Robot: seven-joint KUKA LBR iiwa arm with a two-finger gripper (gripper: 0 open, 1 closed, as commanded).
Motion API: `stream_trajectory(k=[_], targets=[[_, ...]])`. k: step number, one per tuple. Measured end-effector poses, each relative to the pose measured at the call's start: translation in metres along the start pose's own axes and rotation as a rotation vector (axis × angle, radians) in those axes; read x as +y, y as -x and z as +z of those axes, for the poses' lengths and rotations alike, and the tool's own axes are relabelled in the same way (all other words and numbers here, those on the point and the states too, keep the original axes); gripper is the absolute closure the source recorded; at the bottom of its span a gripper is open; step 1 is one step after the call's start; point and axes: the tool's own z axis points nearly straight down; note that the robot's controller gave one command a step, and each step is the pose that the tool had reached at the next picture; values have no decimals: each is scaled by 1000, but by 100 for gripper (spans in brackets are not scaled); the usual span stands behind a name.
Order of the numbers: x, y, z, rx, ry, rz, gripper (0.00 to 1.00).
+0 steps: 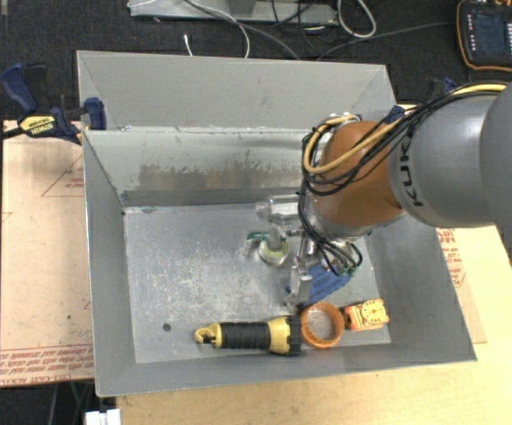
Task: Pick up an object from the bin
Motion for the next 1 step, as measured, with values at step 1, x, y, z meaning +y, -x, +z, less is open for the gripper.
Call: stream_trajectory(k=[1], targets=[[77, 79, 0, 13, 16, 364, 100]])
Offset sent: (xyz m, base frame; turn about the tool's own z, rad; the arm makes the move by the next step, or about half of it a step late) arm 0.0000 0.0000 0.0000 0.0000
